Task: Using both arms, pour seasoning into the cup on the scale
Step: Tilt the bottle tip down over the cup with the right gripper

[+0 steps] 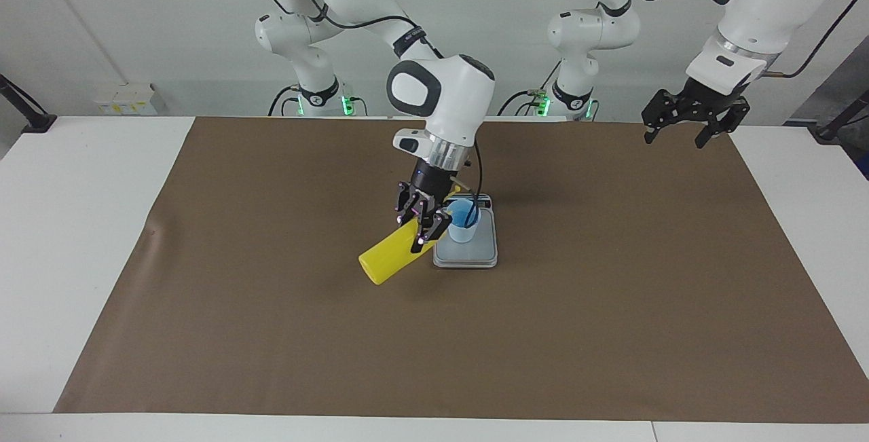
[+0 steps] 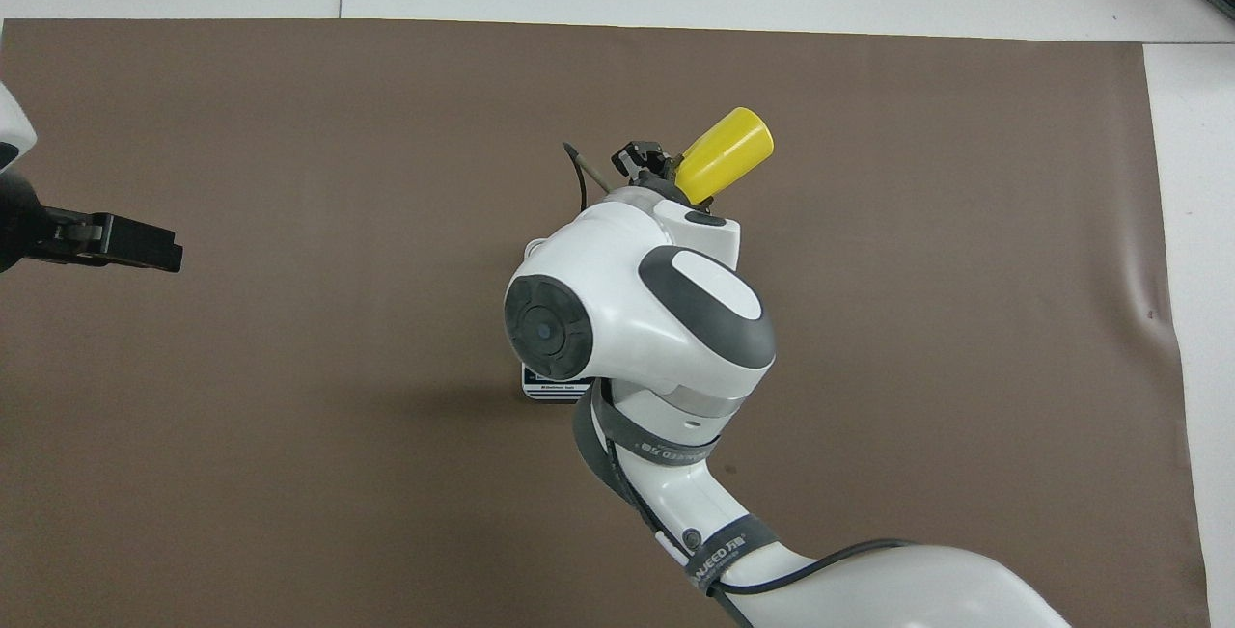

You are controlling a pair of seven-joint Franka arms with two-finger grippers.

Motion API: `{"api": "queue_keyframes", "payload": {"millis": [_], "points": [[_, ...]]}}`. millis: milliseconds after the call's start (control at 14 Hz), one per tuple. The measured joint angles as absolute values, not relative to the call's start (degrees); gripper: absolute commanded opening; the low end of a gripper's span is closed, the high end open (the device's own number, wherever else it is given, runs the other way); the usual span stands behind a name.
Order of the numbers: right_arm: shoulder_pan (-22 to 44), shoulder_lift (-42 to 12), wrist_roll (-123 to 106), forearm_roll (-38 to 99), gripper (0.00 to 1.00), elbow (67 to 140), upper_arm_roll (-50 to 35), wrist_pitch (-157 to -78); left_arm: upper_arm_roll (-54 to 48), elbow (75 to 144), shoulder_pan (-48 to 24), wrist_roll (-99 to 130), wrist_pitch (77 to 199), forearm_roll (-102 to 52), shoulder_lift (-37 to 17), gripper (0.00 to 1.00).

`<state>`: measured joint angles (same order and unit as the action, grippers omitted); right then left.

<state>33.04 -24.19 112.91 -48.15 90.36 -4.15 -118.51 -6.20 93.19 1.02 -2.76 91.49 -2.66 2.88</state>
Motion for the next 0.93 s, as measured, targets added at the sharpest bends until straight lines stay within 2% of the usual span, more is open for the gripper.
{"api": "queue_keyframes", "payload": {"millis": [356,926], "points": [[34.6,-25.7,113.2,-58.8,0.00,91.4,-4.1,-117.0,-6.2,93.2,1.0,-2.8,91.5,-2.7,2.9,1.00],[38.4,-25.7,116.1,-59.9,0.00,91.7,-4.1,-112.2,-6.2,93.2,1.0,-2.8,91.5,-2.7,2.9,1.00]]}}
